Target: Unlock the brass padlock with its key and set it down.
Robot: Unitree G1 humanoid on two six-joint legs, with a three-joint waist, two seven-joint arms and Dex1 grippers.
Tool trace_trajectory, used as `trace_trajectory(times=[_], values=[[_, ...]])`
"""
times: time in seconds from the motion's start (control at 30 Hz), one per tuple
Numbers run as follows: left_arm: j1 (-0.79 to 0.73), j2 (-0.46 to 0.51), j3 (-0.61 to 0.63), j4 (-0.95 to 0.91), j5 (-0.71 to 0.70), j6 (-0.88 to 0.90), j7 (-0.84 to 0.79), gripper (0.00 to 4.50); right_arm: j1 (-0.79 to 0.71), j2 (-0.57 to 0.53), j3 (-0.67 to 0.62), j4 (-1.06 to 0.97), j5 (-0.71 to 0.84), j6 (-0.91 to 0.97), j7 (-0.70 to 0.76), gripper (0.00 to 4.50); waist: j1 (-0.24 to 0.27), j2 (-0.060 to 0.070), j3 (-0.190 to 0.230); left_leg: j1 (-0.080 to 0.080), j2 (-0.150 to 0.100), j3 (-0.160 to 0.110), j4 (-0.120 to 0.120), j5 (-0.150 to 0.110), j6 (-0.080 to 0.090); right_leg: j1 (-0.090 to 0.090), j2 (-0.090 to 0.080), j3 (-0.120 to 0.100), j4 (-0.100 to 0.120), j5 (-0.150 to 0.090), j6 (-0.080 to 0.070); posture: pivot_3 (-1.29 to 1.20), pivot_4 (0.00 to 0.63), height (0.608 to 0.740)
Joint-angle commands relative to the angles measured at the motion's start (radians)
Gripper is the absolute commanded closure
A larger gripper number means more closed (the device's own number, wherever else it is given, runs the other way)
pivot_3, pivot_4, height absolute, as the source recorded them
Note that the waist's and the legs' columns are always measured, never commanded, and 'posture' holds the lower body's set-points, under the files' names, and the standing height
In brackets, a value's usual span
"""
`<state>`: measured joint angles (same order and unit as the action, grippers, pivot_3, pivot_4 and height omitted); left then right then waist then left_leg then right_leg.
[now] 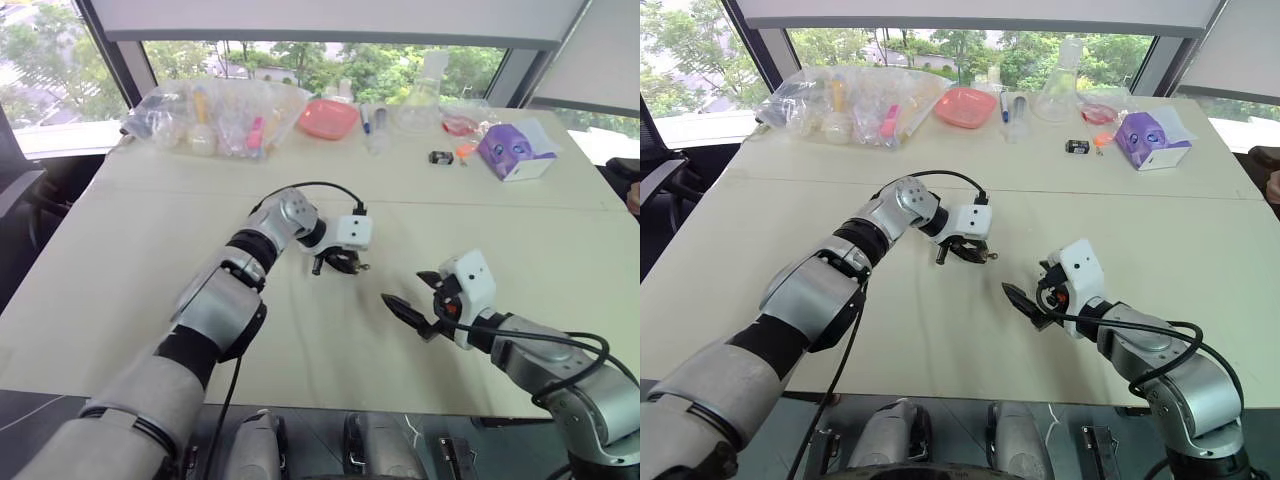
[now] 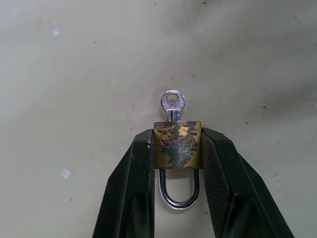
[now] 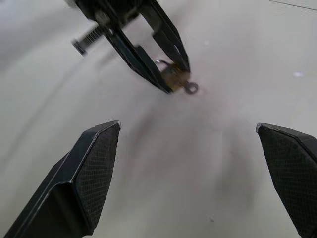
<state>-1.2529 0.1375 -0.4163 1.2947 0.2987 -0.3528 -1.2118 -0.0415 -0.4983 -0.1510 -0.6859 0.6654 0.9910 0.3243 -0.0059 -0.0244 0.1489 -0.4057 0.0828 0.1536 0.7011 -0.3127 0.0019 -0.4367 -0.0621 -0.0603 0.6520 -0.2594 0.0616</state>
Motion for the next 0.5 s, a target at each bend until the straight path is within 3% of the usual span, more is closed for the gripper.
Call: trace_trajectory(times=[0.03,0.23,0.4,0.5], values=[[0.008,0.079,0.106,-0.089,-0.113,-0.116,-0.109,3.78,-0.069,0.078,-0.087,0.032,0.152,0.057,-0.033,0.00,-0.008,0.000,0.000,-0.001,0.000,0.000,0.000,0.000,0.000,-0.002,0.000,0.000,0.001,0.000,0.000,0.00,0.150,0.740],[0.166,0.199,0.222,-0.458,-0.327,-0.065,-0.291,3.78,-0.182,0.132,-0.152,0.100,0.397,0.151,-0.082,0.00,-0.003,0.001,0.001,-0.003,0.000,0.002,-0.001,0.004,-0.006,-0.005,-0.001,0.000,0.003,0.000,0.000,0.00,0.150,0.740],[0.356,0.285,0.242,-0.877,-0.440,0.188,-0.283,3.78,-0.254,0.135,-0.151,0.162,0.489,0.149,-0.113,0.00,-0.006,0.001,0.001,-0.003,0.000,0.002,0.000,0.004,-0.006,-0.004,-0.001,0.001,0.002,0.000,0.000,0.00,0.150,0.740],[0.425,0.313,0.244,-1.035,-0.452,0.263,-0.226,3.78,-0.282,0.129,-0.137,0.193,0.533,0.155,-0.128,0.00,-0.004,0.001,0.001,-0.002,0.000,0.002,0.000,0.004,-0.007,-0.004,0.000,0.002,0.002,0.000,0.000,0.00,0.150,0.740]])
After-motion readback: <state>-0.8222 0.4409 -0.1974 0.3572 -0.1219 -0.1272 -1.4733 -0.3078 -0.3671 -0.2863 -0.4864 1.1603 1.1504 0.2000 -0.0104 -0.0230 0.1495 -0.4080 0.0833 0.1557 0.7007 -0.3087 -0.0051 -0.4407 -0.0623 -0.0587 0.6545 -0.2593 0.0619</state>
